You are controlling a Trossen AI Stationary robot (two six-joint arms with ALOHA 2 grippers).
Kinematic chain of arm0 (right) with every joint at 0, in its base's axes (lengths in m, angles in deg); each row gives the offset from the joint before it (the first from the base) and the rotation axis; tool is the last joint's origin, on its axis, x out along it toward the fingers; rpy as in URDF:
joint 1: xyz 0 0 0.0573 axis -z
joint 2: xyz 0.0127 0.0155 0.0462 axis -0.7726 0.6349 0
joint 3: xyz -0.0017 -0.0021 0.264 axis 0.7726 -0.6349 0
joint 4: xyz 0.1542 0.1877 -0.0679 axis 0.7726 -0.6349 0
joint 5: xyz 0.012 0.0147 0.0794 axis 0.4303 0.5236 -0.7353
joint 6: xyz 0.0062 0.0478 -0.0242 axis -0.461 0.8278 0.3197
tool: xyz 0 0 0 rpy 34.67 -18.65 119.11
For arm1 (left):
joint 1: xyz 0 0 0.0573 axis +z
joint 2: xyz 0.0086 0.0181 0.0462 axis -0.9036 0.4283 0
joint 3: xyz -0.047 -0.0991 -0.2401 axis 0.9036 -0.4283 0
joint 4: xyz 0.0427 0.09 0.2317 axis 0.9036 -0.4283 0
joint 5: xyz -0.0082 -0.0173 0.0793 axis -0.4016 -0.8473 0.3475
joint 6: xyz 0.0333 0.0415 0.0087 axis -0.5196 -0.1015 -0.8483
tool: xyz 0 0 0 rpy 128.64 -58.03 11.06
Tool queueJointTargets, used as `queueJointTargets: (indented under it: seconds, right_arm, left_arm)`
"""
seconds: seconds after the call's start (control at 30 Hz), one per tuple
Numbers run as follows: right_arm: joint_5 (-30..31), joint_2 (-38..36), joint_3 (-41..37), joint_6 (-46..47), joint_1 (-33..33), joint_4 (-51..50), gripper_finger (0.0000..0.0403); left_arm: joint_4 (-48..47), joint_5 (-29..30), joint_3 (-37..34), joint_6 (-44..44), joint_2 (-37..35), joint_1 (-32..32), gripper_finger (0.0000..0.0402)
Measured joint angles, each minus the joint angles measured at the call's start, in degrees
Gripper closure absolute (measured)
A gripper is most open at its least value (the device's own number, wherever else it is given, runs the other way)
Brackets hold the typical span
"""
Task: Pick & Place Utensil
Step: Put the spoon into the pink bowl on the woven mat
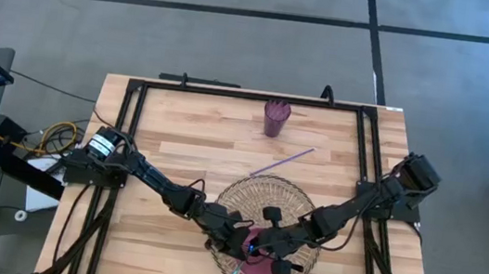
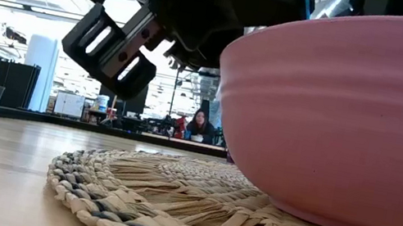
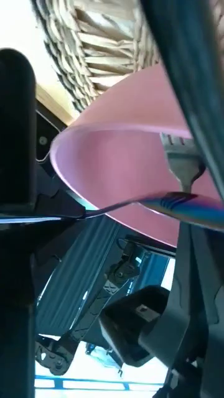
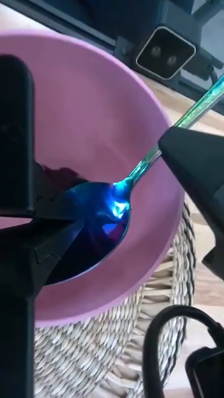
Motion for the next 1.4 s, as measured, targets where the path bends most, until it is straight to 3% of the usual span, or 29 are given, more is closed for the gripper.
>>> queueJointTargets:
  seconds: [1.4]
  right_arm:
    - [-1.4,0.1,-0.3,3.0,1.5,-3.2,0.0403]
  left_arm:
    - [-3.7,-2.2,0.0,16.5,0.9,1.3,0.0389]
